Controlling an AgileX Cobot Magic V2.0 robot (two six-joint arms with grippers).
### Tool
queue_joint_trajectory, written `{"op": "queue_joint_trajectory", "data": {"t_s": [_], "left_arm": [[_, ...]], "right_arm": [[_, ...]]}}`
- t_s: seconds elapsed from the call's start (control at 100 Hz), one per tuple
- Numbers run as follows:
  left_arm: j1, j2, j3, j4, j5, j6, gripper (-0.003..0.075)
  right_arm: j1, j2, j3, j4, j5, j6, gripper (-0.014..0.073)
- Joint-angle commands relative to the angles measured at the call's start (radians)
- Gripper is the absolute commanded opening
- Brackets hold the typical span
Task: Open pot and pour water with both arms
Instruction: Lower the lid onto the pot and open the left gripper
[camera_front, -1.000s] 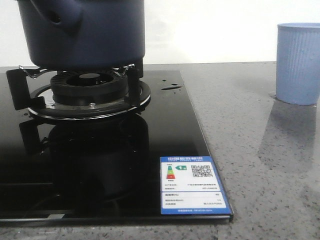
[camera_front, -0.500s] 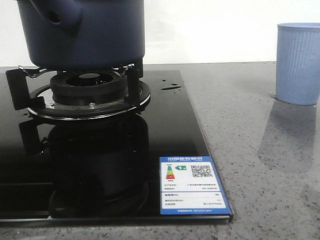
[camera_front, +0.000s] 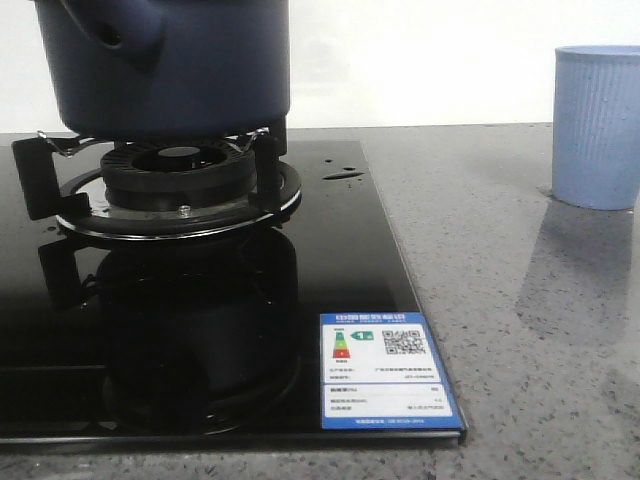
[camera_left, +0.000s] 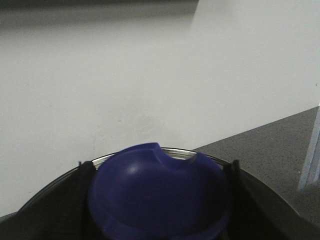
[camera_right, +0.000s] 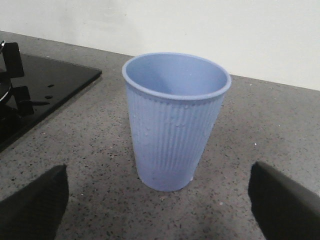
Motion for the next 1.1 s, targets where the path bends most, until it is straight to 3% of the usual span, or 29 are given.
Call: {"op": "queue_joint_trajectory", "data": {"t_s": [0.0, 1.09], "left_arm": [[-0.007, -0.017, -0.042, 0.008, -0.117, -0.004, 0.0371], [-0.007, -0.005, -0.042, 0.008, -0.069, -0.004, 0.0372]], "right_arm": [[-0.009, -0.010, -0.019, 0.027, -0.045, 0.001, 0.0660], [-0.009, -0.010, -0.019, 0.027, -0.045, 0.018, 0.0660]]}}
